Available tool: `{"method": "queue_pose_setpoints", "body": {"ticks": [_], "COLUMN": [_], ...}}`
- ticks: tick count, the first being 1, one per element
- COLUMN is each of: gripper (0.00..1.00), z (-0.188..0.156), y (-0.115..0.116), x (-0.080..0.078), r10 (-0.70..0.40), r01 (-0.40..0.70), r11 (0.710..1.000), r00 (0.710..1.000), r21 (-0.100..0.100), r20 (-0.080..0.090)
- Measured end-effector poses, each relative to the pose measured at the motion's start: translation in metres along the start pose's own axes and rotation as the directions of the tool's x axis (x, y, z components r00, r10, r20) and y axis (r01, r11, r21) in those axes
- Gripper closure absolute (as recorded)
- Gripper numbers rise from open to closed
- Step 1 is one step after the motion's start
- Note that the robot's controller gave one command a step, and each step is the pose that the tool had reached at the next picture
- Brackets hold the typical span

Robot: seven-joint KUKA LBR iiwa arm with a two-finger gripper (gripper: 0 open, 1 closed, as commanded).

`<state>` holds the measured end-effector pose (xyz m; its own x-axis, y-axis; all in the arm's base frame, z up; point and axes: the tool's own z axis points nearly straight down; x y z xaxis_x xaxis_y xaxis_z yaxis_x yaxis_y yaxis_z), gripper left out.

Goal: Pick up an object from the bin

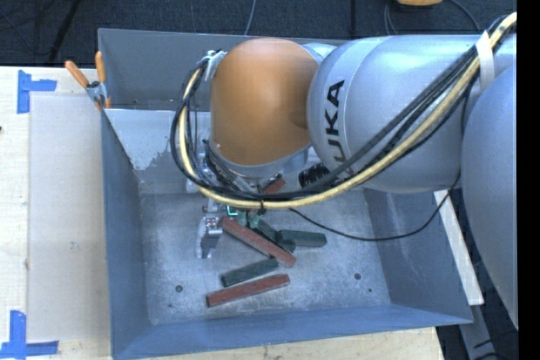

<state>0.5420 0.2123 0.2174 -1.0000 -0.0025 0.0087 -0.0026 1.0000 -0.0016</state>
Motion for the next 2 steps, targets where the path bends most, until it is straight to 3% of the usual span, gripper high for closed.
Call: {"method": "queue_pose_setpoints", "body": {"ticks": [1, 2], "gripper": [0.0, 0.0], "z": [-0.004, 0.04], "y": [-0.001, -0.034], "x": [-0.002, -0.016], "r10": [0.004, 0.019], "r01": [-0.004, -0.019], "r11": [1.0, 1.0], "r00": [1.0, 1.0], "r21": [-0.002, -0.005], "r20": [0.007, 0.013]}}
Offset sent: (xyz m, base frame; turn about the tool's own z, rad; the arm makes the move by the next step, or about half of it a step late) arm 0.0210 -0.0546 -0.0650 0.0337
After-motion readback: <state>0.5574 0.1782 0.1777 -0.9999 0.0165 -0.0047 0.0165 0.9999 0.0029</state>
